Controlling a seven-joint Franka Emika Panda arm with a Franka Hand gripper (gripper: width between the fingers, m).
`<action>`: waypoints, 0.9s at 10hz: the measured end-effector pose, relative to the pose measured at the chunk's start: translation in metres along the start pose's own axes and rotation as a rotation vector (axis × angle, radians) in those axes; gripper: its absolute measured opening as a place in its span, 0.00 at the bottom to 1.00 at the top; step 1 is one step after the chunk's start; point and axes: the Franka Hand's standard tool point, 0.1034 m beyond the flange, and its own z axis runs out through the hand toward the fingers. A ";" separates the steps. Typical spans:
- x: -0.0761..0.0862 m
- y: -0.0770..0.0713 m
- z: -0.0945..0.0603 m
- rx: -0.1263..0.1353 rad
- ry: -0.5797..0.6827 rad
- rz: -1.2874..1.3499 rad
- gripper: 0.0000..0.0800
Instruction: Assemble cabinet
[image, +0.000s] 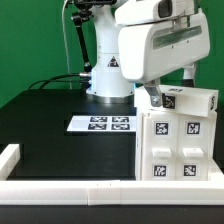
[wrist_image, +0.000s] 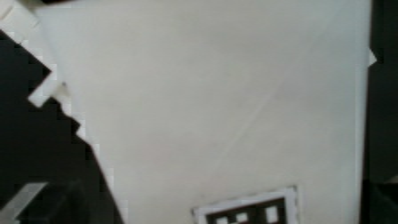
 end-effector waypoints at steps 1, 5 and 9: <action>0.000 0.000 0.000 -0.001 0.001 0.018 0.69; 0.000 0.001 0.000 -0.005 0.007 0.245 0.70; 0.004 -0.004 0.000 -0.020 0.031 0.679 0.70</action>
Offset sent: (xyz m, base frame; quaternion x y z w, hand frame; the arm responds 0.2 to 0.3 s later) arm 0.0000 0.0000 0.0000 0.0000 0.0000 0.1938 0.9810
